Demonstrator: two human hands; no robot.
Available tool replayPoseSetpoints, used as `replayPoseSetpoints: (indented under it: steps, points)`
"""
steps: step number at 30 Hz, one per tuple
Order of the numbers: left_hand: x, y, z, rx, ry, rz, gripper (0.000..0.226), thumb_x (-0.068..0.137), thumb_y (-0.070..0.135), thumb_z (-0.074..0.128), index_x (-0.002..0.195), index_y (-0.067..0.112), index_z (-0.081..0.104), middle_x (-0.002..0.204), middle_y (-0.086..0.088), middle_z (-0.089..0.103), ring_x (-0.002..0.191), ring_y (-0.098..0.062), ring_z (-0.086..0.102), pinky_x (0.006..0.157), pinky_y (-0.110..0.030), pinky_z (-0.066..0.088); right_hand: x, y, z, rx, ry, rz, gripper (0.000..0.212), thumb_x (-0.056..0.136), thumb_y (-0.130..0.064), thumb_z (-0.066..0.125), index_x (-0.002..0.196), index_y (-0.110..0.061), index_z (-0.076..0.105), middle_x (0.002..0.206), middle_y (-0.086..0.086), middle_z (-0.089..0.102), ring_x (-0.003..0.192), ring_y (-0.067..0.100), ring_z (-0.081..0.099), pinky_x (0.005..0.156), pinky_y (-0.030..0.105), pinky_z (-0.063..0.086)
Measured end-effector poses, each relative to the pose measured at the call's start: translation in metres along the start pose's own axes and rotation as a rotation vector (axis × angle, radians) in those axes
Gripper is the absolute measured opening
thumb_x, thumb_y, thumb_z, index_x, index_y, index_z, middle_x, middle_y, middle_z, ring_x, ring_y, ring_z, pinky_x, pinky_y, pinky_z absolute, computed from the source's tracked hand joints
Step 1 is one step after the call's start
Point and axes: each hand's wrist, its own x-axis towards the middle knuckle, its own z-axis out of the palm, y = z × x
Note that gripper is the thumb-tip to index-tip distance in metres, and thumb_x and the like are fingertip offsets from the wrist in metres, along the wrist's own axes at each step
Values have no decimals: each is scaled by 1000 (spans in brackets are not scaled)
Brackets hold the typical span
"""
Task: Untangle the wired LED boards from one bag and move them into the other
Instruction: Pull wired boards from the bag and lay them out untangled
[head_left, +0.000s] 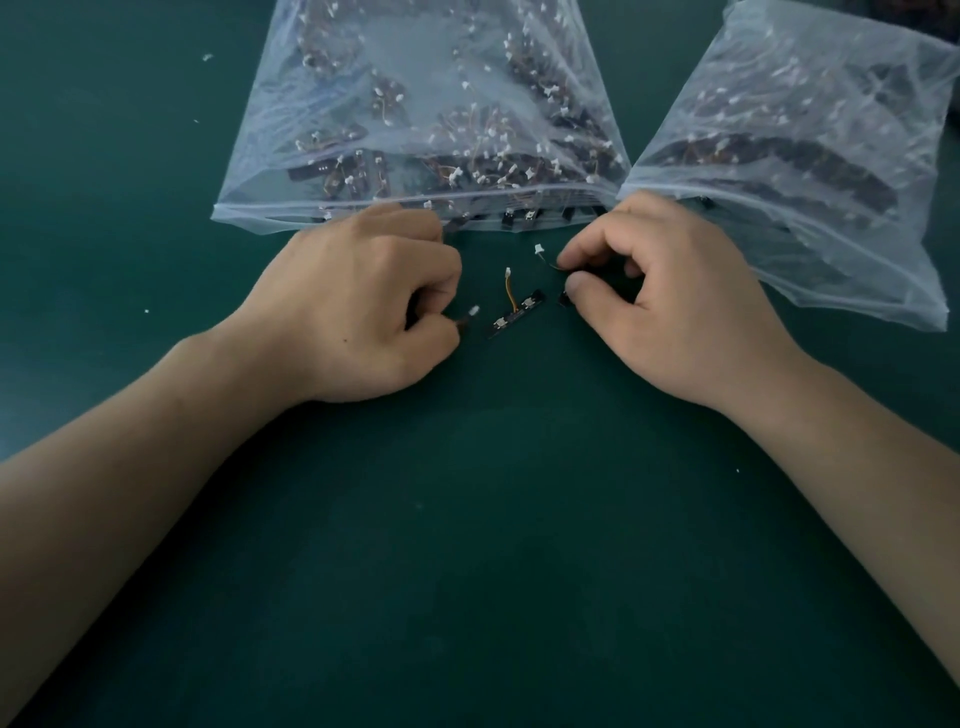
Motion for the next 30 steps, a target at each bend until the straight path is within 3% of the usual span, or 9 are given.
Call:
replayPoseSetpoints:
  steps: [3, 7, 11, 15, 19, 21, 23, 27, 30]
  points:
    - [1, -1, 1, 66, 109, -178, 16, 72, 35, 49, 67, 20, 44, 62, 6, 49, 59, -18, 46, 56, -27, 28, 0, 0, 0, 2, 1, -5, 10, 96, -30, 68, 105, -32, 73, 100, -17, 58, 88, -10, 51, 76, 17, 42]
    - [1, 0, 3, 88, 162, -296, 20, 71, 41, 51, 64, 23, 53, 55, 8, 55, 58, -15, 51, 59, -27, 30, 0, -1, -1, 21, -16, -7, 14, 95, -28, 70, 108, -31, 72, 101, -16, 62, 90, -5, 57, 78, 17, 44]
    - [0, 4, 4, -27, 185, -263, 20, 75, 35, 54, 60, 22, 59, 49, 10, 52, 53, -10, 52, 57, -24, 32, 0, -2, -3, 32, -41, -21, 8, 94, -26, 72, 101, -30, 73, 90, -20, 60, 79, -9, 56, 67, 6, 37]
    - [-2, 7, 3, -237, 190, -158, 9, 80, 26, 59, 71, 25, 61, 52, 7, 53, 50, -17, 49, 55, -25, 39, 0, -2, -4, 47, -68, -42, 3, 92, -30, 73, 95, -29, 73, 85, -18, 61, 77, -1, 57, 66, 16, 39]
    - [0, 1, 5, -271, 379, -259, 9, 84, 25, 57, 76, 23, 61, 57, 4, 55, 54, -14, 50, 52, -26, 39, -3, -6, -6, 72, -134, -117, 1, 90, -31, 71, 89, -30, 71, 82, -19, 62, 80, 7, 60, 66, 20, 40]
    - [2, -3, 9, -107, 309, -337, 11, 85, 38, 57, 82, 29, 61, 64, 9, 60, 61, -6, 56, 55, -25, 39, -4, -7, -5, 74, -142, -132, 2, 89, -31, 69, 87, -31, 69, 82, -18, 62, 81, 8, 60, 66, 24, 44]
    - [3, -5, 12, -26, 230, -288, 14, 86, 46, 58, 85, 33, 61, 68, 13, 59, 66, -2, 56, 58, -26, 41, -4, -7, -5, 62, -141, -141, 4, 90, -32, 66, 87, -31, 67, 83, -17, 63, 81, 8, 60, 67, 30, 48]
    - [2, -1, 8, -112, 134, -116, 5, 87, 35, 61, 87, 32, 65, 82, 14, 61, 76, -8, 58, 63, -37, 51, -6, -7, -2, 46, -101, -190, 7, 95, -33, 63, 92, -27, 65, 91, -16, 59, 81, 9, 58, 68, 39, 52]
    - [1, -2, 6, -217, 127, -87, 20, 85, 20, 57, 95, 28, 73, 82, 16, 63, 72, -9, 57, 64, -34, 49, -8, -10, 0, 41, -40, -255, 7, 97, -29, 66, 95, -22, 68, 105, -11, 59, 87, 12, 58, 71, 42, 52]
